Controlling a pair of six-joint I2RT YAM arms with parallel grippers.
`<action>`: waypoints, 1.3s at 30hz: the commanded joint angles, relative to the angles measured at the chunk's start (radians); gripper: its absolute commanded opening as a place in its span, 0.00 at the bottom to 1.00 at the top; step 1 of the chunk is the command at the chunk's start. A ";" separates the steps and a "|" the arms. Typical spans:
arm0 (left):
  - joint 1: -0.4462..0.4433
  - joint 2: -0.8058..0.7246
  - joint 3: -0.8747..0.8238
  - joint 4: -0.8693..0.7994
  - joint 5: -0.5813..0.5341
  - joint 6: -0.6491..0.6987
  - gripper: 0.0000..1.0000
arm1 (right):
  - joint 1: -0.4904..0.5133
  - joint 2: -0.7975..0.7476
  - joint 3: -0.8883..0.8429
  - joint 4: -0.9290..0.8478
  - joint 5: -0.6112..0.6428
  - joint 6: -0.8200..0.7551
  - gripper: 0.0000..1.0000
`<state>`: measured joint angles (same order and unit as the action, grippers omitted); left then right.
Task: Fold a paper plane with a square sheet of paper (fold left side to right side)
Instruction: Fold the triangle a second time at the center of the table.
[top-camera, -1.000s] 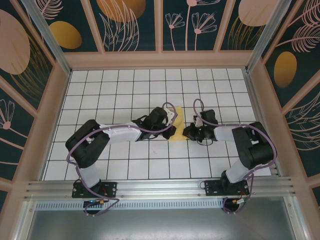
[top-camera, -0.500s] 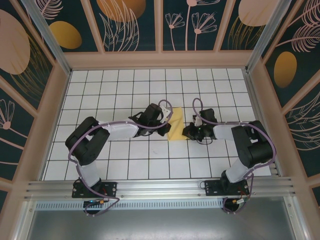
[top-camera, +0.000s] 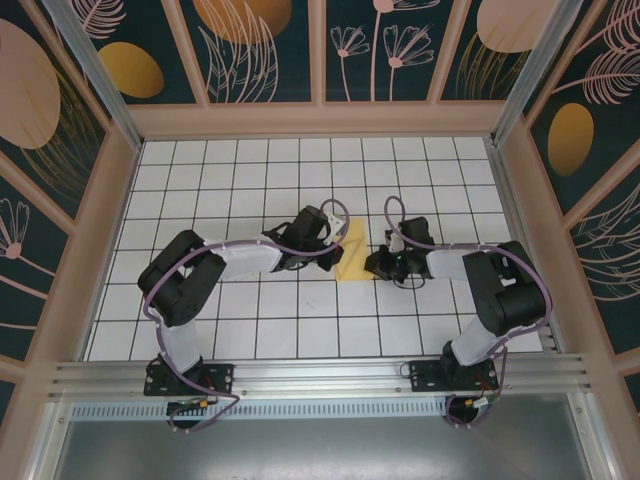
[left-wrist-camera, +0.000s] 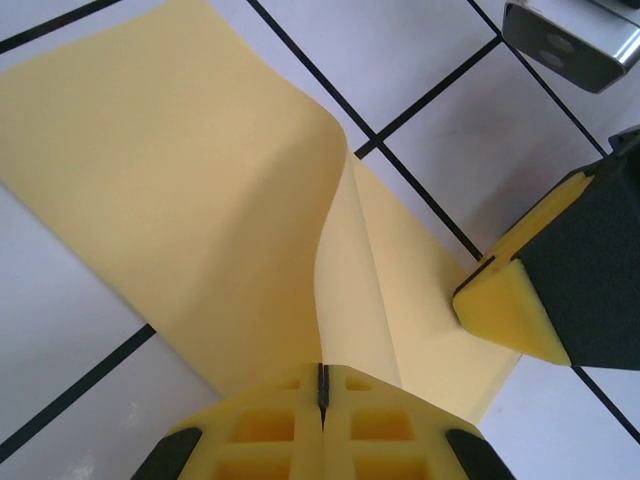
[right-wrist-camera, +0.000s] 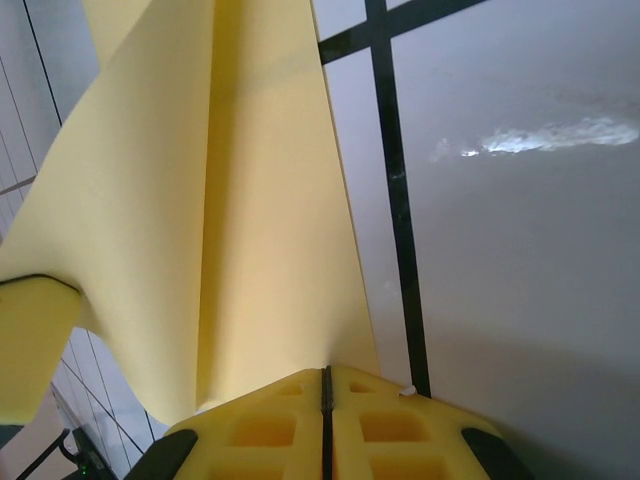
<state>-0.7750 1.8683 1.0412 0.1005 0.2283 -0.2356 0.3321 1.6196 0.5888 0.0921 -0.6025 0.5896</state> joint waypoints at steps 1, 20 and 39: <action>0.003 0.026 0.026 -0.010 -0.021 0.026 0.00 | 0.018 0.044 -0.009 -0.081 0.078 -0.030 0.11; 0.008 0.060 0.043 -0.010 -0.044 0.039 0.00 | 0.021 0.044 -0.015 -0.084 0.081 -0.035 0.11; 0.010 0.086 0.054 0.002 -0.041 0.035 0.00 | 0.021 0.048 -0.018 -0.085 0.078 -0.037 0.11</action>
<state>-0.7719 1.9312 1.0695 0.1005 0.1936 -0.2131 0.3340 1.6196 0.5896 0.0895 -0.6018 0.5819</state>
